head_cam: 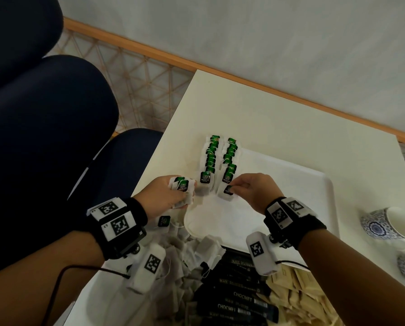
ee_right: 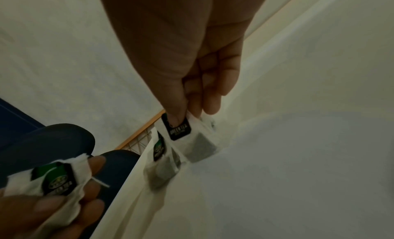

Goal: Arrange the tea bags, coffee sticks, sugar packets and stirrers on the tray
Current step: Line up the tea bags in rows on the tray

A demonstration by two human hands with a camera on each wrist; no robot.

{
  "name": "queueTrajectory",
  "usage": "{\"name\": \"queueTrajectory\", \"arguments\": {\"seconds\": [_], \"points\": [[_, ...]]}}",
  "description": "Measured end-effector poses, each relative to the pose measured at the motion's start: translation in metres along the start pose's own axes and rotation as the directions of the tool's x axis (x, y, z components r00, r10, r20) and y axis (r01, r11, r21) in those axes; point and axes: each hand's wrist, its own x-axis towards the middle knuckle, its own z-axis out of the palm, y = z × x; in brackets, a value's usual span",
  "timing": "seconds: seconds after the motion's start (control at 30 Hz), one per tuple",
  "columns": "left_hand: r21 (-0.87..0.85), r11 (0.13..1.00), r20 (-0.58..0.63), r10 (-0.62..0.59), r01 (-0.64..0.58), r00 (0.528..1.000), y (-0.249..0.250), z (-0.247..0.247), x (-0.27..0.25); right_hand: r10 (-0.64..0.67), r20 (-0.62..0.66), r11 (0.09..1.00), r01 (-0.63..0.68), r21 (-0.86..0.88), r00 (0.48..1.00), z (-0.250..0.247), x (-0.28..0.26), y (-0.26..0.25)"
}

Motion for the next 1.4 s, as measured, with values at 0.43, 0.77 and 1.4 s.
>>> {"name": "queueTrajectory", "arguments": {"seconds": [0.43,0.77,1.4], "points": [[-0.063,0.998,0.05,0.013,-0.01,0.999,0.006,0.009,0.007,0.013,-0.006,1.0,-0.013,0.021,1.0,0.0,0.017,0.0],[-0.053,0.999,0.085,0.005,0.0,0.996,0.006,0.018,0.009,-0.148,-0.023,0.961,0.15,0.234,0.989,0.001,-0.005,-0.032],[0.21,0.965,0.053,0.152,-0.16,0.987,-0.001,0.003,0.009,-0.005,0.032,1.0,0.006,-0.03,0.999,0.005,0.016,-0.003]]}}
